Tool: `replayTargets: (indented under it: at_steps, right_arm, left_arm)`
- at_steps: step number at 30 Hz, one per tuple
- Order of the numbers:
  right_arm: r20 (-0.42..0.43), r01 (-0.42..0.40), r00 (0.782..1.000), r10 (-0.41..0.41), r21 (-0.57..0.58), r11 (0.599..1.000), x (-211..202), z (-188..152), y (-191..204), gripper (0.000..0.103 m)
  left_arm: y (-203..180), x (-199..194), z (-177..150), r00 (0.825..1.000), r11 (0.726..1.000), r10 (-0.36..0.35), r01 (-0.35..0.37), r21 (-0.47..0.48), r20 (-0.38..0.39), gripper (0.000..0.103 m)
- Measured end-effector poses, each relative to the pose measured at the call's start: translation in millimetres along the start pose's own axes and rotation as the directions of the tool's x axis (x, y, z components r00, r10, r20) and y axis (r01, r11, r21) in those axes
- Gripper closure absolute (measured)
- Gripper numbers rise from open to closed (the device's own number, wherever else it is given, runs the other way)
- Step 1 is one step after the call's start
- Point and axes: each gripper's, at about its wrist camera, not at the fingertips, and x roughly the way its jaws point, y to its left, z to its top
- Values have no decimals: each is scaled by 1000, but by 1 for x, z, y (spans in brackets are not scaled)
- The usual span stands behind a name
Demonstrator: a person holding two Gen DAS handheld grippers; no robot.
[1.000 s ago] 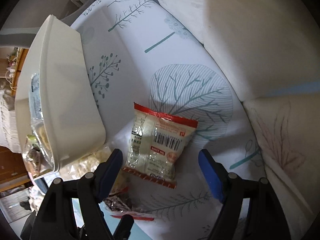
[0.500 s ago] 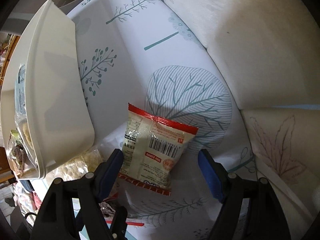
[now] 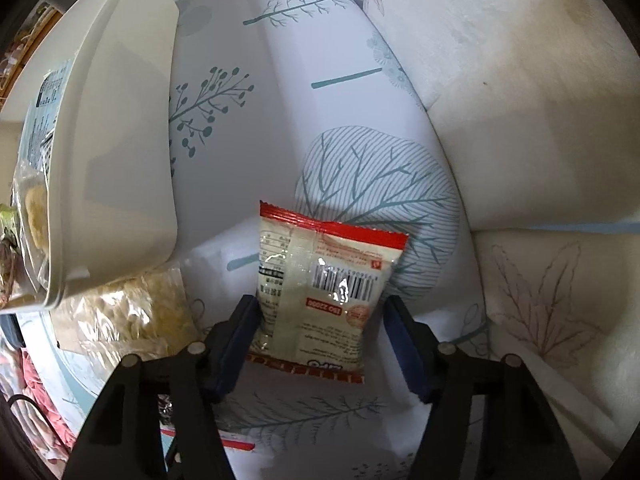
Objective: Organize snacks
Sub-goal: 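Grasp the dark chocolate packet with the left gripper while the right grasps the white LIPO packet, then carry both packets toward the white tray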
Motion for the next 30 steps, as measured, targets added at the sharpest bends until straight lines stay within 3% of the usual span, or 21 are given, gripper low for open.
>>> replayTargets:
  at_steps: [8,14,21,23,30]
  right_arm:
    - [23,-39,999,39,14,999,-3,-9,-15,55]
    - [-1,-66,998,66,56,996,-5,-26,-39,56]
    - [-98,-83,991,94,113,990,-4,-67,-55,56]
    - [-133,-105,984,122,124,987,-3,-79,-56,56]
    - [-164,-176,969,185,65,982,-17,-112,-41,56]
  left_arm:
    - [25,-6,-8,1000,999,-16,15,-30,-17,45]
    - [36,-18,-15,1000,1000,-15,15,-16,-20,45]
    - [53,-40,-32,1000,1000,-16,16,4,-18,45]
    - [57,-52,-33,1000,1000,18,-18,19,7,45]
    - [79,-96,-21,997,999,38,-39,13,60,45]
